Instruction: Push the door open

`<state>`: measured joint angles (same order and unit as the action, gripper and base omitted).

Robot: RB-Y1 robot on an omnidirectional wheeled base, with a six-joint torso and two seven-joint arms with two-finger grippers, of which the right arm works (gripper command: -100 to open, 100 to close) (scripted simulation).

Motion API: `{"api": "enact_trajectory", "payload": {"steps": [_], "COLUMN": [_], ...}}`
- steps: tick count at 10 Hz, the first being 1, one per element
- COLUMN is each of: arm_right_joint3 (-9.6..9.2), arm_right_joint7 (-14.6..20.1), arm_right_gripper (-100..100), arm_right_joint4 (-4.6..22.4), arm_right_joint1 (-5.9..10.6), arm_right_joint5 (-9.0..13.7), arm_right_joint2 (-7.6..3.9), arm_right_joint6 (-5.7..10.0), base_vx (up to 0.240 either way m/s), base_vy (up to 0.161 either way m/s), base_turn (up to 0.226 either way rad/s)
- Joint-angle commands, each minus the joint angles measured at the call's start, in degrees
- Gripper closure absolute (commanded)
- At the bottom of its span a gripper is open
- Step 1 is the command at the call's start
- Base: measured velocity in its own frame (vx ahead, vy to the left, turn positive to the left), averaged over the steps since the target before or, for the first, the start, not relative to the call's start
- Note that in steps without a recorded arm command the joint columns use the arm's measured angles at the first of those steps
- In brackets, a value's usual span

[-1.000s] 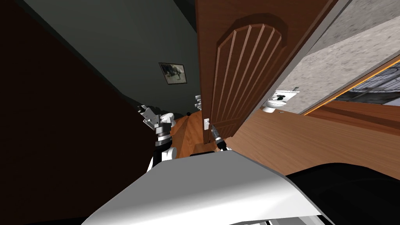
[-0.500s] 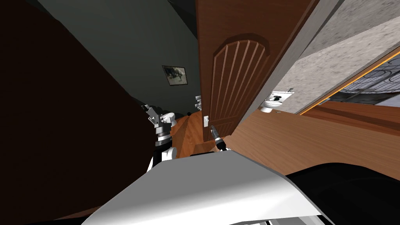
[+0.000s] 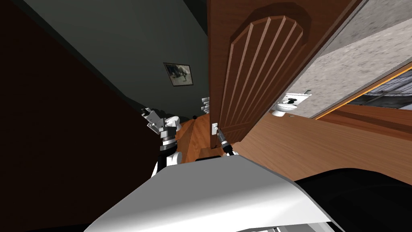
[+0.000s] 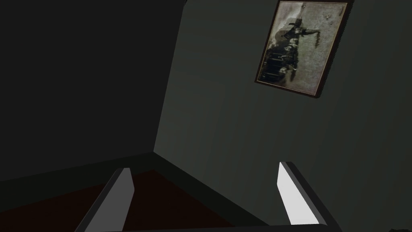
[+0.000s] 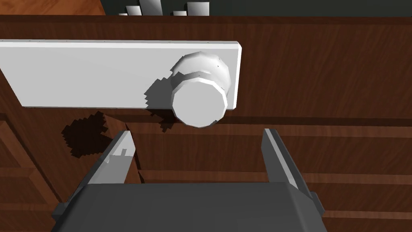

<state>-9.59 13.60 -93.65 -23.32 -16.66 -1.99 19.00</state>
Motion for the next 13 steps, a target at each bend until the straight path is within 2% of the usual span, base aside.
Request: {"api": "enact_trajectory", "payload": {"steps": [1,3,4,5,10,11,13], "arm_right_joint3": [0.29,0.63,0.55,0.55,0.55,1.38,2.05], "arm_right_joint7": [-0.2,-0.4,-0.4,-0.4,-0.4,-0.5,-0.6], "arm_right_gripper": [-100,-100,-100,100,100,100,100], "arm_right_joint4": [0.6,1.2,1.1,1.1,1.1,1.4,1.6], "arm_right_joint1": [0.67,1.50,1.33,1.33,1.33,1.57,1.82], "arm_right_joint5": [0.1,0.3,0.2,0.2,0.2,0.5,0.7], "arm_right_joint2": [0.49,1.78,1.43,1.43,1.43,0.60,0.11], "arm_right_joint6": [-0.04,-0.13,-0.12,-0.12,-0.12,-0.35,-0.44], "base_vx": [0.190,0.179,0.083,-0.013,-0.015,0.104,0.145], "base_vy": [0.018,0.034,0.020,-0.003,-0.004,0.029,0.068], "base_turn": [0.016,0.015,0.002,-0.003,0.001,-0.048,-0.055]}}
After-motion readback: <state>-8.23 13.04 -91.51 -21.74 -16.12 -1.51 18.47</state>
